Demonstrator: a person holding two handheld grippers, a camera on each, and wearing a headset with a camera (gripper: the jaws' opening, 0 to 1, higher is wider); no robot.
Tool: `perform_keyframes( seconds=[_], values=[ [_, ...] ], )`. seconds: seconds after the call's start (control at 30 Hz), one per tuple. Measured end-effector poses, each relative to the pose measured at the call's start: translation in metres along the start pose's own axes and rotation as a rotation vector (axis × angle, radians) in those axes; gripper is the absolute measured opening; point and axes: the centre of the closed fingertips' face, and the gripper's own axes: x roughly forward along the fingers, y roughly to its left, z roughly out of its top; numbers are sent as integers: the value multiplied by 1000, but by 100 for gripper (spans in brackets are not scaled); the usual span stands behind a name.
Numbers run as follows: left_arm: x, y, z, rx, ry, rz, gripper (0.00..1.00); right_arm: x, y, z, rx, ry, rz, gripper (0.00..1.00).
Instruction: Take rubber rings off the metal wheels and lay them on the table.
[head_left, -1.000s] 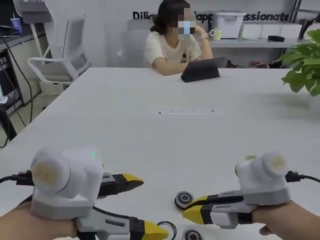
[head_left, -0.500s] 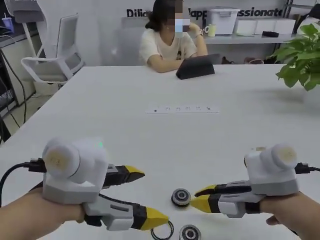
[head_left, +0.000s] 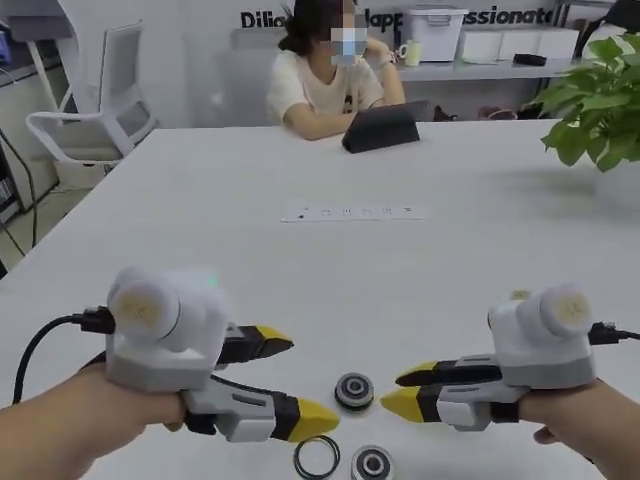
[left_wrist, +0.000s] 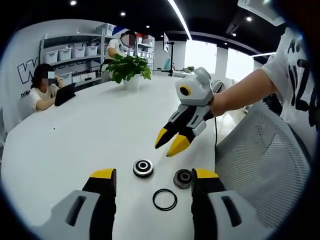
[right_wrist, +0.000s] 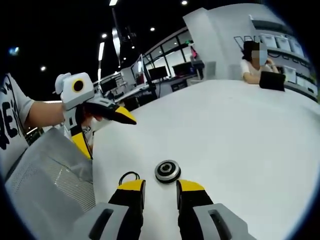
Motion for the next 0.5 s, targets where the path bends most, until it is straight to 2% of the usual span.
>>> perform_keyframes(
  seconds=[0.27, 0.5],
  values=[
    [11, 6, -6, -5, 24, -5, 53, 2, -6, -4, -7, 0, -20, 26],
    [23, 13, -12, -3, 52, -10, 46, 5, -7, -9, -5, 10, -17, 27]
  ],
)
